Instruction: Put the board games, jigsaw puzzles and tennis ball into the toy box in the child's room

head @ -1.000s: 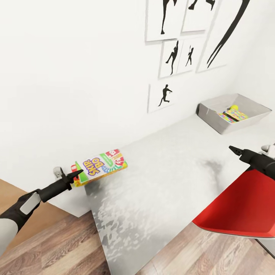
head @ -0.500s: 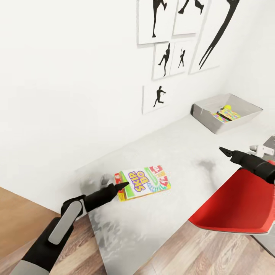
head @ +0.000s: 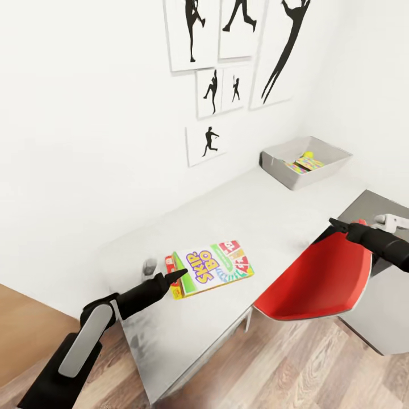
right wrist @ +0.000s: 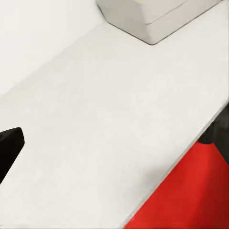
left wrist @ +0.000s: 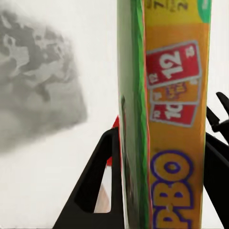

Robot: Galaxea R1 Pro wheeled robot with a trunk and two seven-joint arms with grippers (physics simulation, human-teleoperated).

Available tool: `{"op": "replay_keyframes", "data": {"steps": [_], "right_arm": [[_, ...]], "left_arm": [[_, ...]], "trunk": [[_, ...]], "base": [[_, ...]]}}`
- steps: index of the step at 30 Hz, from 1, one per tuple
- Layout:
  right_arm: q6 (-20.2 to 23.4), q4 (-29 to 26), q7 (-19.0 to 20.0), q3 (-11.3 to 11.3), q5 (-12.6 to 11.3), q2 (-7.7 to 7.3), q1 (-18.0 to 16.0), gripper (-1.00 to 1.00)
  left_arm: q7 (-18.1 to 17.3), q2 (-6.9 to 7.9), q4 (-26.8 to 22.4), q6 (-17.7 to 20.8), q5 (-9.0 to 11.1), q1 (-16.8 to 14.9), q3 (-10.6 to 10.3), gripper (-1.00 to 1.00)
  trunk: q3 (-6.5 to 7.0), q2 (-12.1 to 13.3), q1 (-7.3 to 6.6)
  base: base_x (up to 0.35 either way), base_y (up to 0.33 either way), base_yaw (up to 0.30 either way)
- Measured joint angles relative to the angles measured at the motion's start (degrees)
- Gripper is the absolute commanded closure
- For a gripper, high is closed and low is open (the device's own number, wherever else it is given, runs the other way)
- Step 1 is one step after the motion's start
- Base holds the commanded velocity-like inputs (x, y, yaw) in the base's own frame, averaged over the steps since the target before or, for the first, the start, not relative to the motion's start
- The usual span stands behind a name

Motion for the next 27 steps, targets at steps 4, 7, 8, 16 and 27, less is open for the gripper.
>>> {"op": "replay_keyframes", "data": {"steps": [4,7,8,16,27], "right_arm": [[-0.03,0.0,-0.01,0.09,0.0,0.01,0.0,-1.0],[-0.05,0.0,0.0,0.11,0.0,0.0,0.01,-1.0],[-0.04,0.0,0.0,0.12,0.0,-0.01,0.01,-1.0],[-0.1,0.0,0.05,-0.13,-0.01,-0.49,-0.11,-1.0],[-0.43,-0.01,0.0,-0.14,0.02,-0.75,-0.02,-1.0]], "left_arm": [[0.12,-0.02,-0.21,-0.09,-0.41,0.35,0.0,1.0],[0.17,-0.03,-0.24,-0.16,-0.37,0.49,0.0,1.0],[0.14,-0.02,-0.28,-0.17,-0.16,0.53,0.02,1.0],[4.17,-0.08,-4.75,1.19,0.66,0.83,-0.06,1.0],[7.03,0.05,-9.13,1.49,3.74,2.43,0.39,1.0]], "trunk": [[0.34,0.0,0.0],[0.59,-0.01,-0.02],[0.68,-0.01,-0.02],[1.36,-0.01,-0.03],[2.29,-0.01,-0.03]], "base": [[-0.269,-0.148,-0.157],[-0.11,-0.064,-0.157],[-0.059,-0.034,-0.157],[-0.015,-0.009,-0.157],[-0.001,-0.041,-0.157]]}}
